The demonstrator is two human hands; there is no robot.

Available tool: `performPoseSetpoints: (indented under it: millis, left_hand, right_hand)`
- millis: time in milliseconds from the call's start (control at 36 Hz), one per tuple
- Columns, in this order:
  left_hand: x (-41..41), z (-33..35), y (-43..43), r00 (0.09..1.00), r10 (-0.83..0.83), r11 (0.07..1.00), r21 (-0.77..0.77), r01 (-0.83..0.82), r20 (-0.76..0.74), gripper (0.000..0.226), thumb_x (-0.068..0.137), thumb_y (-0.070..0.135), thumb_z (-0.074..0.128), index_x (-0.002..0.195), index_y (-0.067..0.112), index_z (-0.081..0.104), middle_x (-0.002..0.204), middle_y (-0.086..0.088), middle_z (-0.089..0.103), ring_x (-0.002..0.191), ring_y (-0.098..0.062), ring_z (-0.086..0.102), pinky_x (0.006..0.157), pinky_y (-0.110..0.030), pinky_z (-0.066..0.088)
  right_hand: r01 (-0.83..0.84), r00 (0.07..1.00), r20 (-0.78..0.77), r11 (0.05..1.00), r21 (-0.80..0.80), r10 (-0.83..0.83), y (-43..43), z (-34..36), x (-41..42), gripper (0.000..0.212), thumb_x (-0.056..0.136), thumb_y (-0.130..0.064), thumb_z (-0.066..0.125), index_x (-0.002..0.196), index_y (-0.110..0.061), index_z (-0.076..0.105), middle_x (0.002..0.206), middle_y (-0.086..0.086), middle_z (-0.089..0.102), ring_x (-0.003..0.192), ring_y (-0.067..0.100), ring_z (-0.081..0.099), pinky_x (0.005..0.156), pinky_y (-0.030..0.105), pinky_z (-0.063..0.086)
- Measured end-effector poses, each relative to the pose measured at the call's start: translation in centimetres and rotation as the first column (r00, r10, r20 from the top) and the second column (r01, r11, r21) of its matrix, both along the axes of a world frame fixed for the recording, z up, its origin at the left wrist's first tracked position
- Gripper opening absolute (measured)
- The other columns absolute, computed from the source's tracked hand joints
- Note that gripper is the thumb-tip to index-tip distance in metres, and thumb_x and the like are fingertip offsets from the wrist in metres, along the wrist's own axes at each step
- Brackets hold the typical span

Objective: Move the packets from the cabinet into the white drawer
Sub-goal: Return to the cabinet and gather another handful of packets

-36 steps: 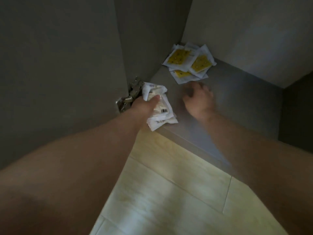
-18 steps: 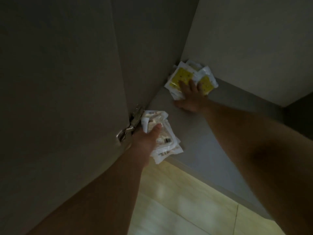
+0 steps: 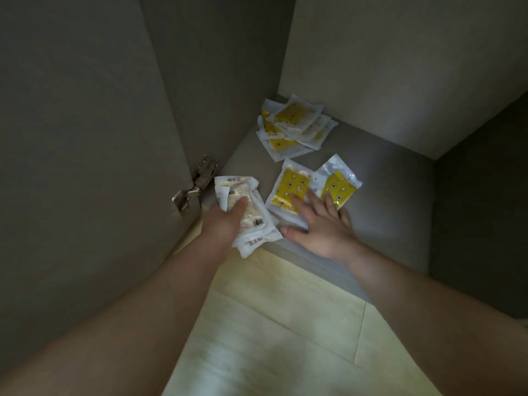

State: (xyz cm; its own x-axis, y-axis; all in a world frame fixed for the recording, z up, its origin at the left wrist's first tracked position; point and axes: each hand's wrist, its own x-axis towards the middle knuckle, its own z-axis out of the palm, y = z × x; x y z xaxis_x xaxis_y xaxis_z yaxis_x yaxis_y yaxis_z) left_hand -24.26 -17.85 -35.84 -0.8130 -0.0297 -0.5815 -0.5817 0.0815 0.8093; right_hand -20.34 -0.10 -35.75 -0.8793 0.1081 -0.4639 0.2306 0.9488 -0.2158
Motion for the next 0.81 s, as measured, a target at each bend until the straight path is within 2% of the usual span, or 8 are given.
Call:
performPoseSetpoints:
  millis: [139,250,361,556,639,695,778,806]
  left_hand:
    - [2.3,-0.7,-0.8,0.998,-0.046,0.996,0.082,0.043,0.033,0.029,0.092,0.026,0.060,0.115,0.008,0.061,0.104,-0.010,0.067,0.087,-0.023,0.065,0.075,-0.028,0.052]
    - [4.8,-1.4,-1.8,0.985,-0.121,0.978,0.186,0.096,0.126,0.031,0.092,0.023,0.060,0.117,0.004,0.060,0.105,-0.017,0.068,0.086,-0.029,0.066,0.082,-0.039,0.053]
    - [5.8,-1.7,-2.4,0.962,-0.134,0.928,0.370,0.038,0.237,0.022,0.094,0.024,0.054,0.109,0.010,0.062,0.093,-0.011,0.071,0.070,-0.022,0.071,0.059,-0.034,0.058]
    - [6.0,-1.9,-1.6,0.946,-0.097,0.880,0.470,-0.064,0.310,0.023,0.094,0.025,0.053,0.109,0.010,0.061,0.096,-0.012,0.071,0.077,-0.025,0.069,0.063,-0.039,0.059]
    - [5.7,-1.7,-0.6,0.961,-0.088,0.878,0.476,-0.049,0.261,0.026,0.094,0.020,0.053,0.116,0.008,0.059,0.108,-0.018,0.067,0.082,-0.028,0.067,0.063,-0.039,0.059]
    - [5.6,-1.5,-0.2,0.969,-0.085,0.888,0.458,-0.032,0.233,0.020,0.093,0.017,0.056,0.110,0.008,0.061,0.101,-0.017,0.068,0.076,-0.027,0.068,0.061,-0.040,0.058]
    - [5.4,-1.4,-0.1,0.968,-0.083,0.886,0.462,-0.037,0.237,0.009,0.090,0.014,0.060,0.098,0.012,0.063,0.091,-0.013,0.069,0.068,-0.024,0.069,0.056,-0.040,0.058]
    - [5.4,-1.4,-0.2,0.968,-0.089,0.888,0.459,-0.030,0.235,0.010,0.090,0.014,0.060,0.099,0.012,0.063,0.090,-0.012,0.069,0.067,-0.023,0.069,0.056,-0.039,0.059]
  right_hand:
    - [-0.070,0.997,-0.038,0.997,0.011,0.071,-1.6,-0.4,4.6,0.079,0.084,-0.067,0.044,0.147,-0.046,-0.001,0.157,-0.012,-0.017,0.143,0.020,-0.023,0.117,0.046,-0.006]
    - [-0.137,0.987,-0.083,0.990,0.012,0.138,-2.2,-0.8,7.6,0.075,0.087,-0.060,0.048,0.146,-0.048,0.003,0.158,-0.014,-0.012,0.144,0.018,-0.021,0.115,0.042,-0.010]
    - [-0.185,0.974,-0.142,0.982,-0.034,0.178,-2.5,-1.0,8.6,0.067,0.089,-0.052,0.051,0.145,-0.047,0.015,0.158,-0.016,-0.004,0.145,0.015,-0.017,0.115,0.040,-0.009]
    - [-0.115,0.940,-0.340,0.922,-0.369,-0.019,-2.7,-1.7,7.8,0.048,0.081,-0.034,0.055,0.125,-0.016,0.060,0.141,-0.005,0.048,0.138,0.003,0.015,0.107,0.014,0.004]
    - [-0.009,0.924,-0.292,0.747,-0.665,-0.248,-4.0,-1.6,7.8,0.021,0.082,-0.004,0.057,0.095,-0.009,0.073,0.104,0.004,0.071,0.117,0.006,0.051,0.102,0.016,0.033]
    - [0.190,0.847,-0.118,0.503,-0.843,-0.518,-5.2,-0.8,7.4,0.029,0.082,0.003,0.054,0.073,-0.017,0.071,0.075,-0.006,0.070,0.078,0.006,0.060,0.077,0.021,0.047]
    - [0.345,0.461,0.129,0.044,-0.938,-0.878,-6.2,-0.7,6.3,0.028,0.079,0.003,0.055,0.061,-0.018,0.060,0.062,0.000,0.062,0.062,0.015,0.056,0.062,0.026,0.043]
    - [0.364,0.332,0.148,-0.018,-0.931,-0.931,-6.5,-0.8,5.8,0.025,0.081,0.004,0.055,0.065,-0.016,0.055,0.064,0.006,0.059,0.061,0.018,0.055,0.063,0.028,0.042]
